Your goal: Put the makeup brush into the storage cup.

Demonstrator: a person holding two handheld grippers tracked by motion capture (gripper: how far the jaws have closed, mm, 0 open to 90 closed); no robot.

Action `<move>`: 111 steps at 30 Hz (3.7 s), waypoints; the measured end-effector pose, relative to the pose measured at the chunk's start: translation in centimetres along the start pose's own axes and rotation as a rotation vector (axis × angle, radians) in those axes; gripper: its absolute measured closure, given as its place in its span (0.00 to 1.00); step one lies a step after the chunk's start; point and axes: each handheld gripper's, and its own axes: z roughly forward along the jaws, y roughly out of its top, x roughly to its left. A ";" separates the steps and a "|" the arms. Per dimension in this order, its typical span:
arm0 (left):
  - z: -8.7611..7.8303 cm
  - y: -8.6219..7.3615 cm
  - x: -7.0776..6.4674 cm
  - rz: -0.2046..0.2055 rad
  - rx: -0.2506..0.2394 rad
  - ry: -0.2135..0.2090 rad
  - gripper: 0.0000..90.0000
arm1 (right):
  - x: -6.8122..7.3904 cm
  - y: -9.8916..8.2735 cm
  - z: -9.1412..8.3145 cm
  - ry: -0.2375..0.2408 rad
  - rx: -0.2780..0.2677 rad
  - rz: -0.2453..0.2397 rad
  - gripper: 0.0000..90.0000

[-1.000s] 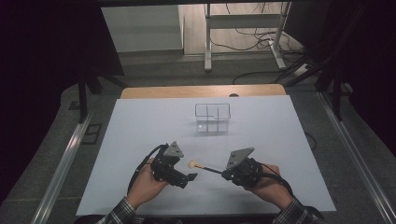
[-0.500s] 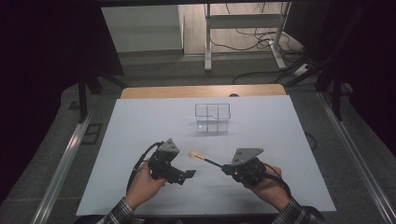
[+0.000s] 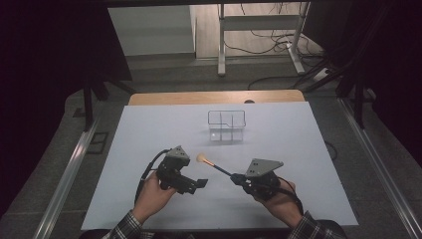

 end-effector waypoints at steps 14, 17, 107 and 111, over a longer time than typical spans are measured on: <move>-0.2 0.3 0.3 -0.048 -0.023 -0.097 0.01 | 0.7 0.0 0.6 0.002 -0.068 0.028 0.95; -0.3 0.3 0.3 -0.057 -0.040 -0.135 0.02 | 1.1 0.2 0.9 0.013 -0.073 0.017 0.95; -0.8 0.4 -0.9 0.014 -0.084 -0.180 0.71 | 3.0 2.6 4.3 0.094 0.015 0.054 0.93; -0.9 0.4 -1.1 0.046 -0.093 -0.122 0.48 | 2.8 2.5 4.3 0.101 0.022 0.055 0.93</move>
